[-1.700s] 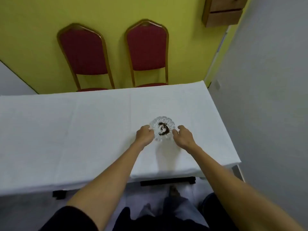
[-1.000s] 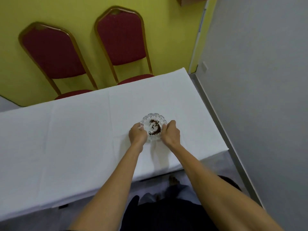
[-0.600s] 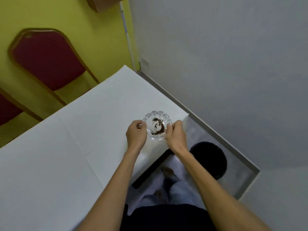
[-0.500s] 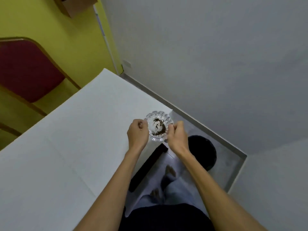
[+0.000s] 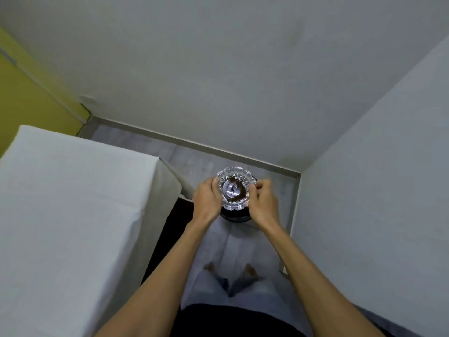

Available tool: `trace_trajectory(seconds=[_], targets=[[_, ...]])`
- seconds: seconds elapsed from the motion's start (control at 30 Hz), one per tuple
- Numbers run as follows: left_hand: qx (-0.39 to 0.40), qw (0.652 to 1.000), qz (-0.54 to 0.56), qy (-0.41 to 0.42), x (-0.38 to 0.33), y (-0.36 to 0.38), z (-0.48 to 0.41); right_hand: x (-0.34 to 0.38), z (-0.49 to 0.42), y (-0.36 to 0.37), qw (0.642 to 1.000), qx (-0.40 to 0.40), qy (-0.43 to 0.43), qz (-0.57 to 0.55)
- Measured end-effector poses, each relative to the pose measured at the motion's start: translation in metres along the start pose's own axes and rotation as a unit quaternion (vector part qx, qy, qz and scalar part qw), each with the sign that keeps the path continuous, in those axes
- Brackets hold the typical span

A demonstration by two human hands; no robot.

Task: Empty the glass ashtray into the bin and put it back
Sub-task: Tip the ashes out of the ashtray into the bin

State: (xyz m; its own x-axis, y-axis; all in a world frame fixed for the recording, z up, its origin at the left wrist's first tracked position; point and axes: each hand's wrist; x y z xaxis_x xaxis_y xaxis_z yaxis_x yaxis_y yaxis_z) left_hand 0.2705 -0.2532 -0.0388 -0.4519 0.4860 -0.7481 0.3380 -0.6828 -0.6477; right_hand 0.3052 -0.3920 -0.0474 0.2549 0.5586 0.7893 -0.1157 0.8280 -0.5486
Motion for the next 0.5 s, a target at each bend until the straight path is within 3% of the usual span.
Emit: trace_trajectory(seconds=[0.23,0.5], targets=[[0.029,0.999,-0.017,0.004,0.037,0.075,-0.015,-0.072,-0.043,0.018,0.997,0.032,-0.038,0.067],[0.083,0.996,-0.036,-0.011,0.175,0.182,-0.079,-0.198,-0.120,0.133,0.994,0.020,-0.058,0.086]])
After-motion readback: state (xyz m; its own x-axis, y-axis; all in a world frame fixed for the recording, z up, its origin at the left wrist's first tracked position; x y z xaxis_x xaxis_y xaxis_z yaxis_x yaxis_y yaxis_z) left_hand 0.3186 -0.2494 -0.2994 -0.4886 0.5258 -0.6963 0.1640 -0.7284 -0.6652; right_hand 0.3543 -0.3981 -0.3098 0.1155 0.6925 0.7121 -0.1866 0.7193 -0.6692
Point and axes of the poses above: each hand's wrist, its own z-axis away from the middle knuckle, its own y-axis out of the palm, x = y × z, and after that the axes turned 5 degrees about -x, right-handed
